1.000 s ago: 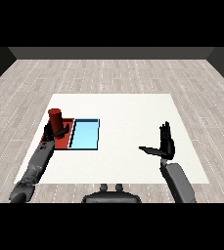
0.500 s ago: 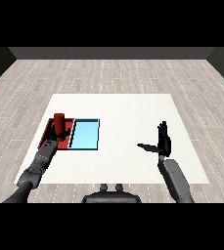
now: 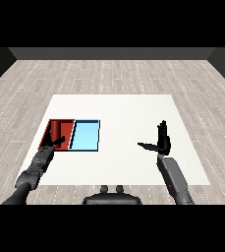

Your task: Pick the red can and put it in the red box

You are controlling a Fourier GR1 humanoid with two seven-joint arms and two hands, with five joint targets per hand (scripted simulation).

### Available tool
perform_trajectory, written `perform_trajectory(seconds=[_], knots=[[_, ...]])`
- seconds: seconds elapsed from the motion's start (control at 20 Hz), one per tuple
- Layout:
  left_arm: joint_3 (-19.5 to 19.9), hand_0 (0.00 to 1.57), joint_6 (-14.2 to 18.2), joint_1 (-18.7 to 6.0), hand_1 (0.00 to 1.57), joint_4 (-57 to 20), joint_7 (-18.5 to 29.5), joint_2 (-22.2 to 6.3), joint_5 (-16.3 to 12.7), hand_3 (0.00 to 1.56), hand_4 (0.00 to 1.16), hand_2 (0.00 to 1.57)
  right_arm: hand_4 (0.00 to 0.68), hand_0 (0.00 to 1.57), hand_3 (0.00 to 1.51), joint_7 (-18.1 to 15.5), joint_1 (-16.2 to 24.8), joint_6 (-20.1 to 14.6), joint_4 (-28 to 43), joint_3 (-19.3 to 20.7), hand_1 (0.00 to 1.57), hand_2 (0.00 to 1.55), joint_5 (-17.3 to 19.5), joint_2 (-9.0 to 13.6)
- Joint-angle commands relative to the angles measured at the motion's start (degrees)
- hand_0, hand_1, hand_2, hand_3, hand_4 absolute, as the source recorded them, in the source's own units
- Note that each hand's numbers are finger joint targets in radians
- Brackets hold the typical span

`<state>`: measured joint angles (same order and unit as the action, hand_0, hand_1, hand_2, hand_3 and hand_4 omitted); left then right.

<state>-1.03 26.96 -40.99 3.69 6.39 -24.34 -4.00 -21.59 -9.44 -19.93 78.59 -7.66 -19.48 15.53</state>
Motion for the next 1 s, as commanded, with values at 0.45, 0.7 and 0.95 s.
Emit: perform_trajectory(seconds=[0.45, 0.7, 0.95], knots=[[1.26, 0.00, -1.08, 0.21, 0.00, 1.05, 3.50, -1.60, -0.43, 0.00, 0.00, 0.00, 0.000, 0.00, 0.00, -1.61, 3.32, 2.28, 2.14, 1.23, 0.00, 0.00, -1.14, -0.69], [6.37, 1.16, -5.77, -0.01, 1.16, 7.67, 15.86, -1.73, -5.17, 0.00, 0.00, 1.13, 0.000, 0.00, 0.00, -5.83, 2.73, 5.49, 0.50, 1.54, 0.00, 0.00, -1.68, -1.68], [8.17, 1.11, -15.08, 3.29, 1.11, 16.11, 25.28, 0.34, -8.33, 0.00, 0.00, 1.17, 0.000, 0.00, 0.00, -3.36, 3.76, 7.70, 5.04, 0.89, 0.00, 0.00, -1.80, 0.60]])
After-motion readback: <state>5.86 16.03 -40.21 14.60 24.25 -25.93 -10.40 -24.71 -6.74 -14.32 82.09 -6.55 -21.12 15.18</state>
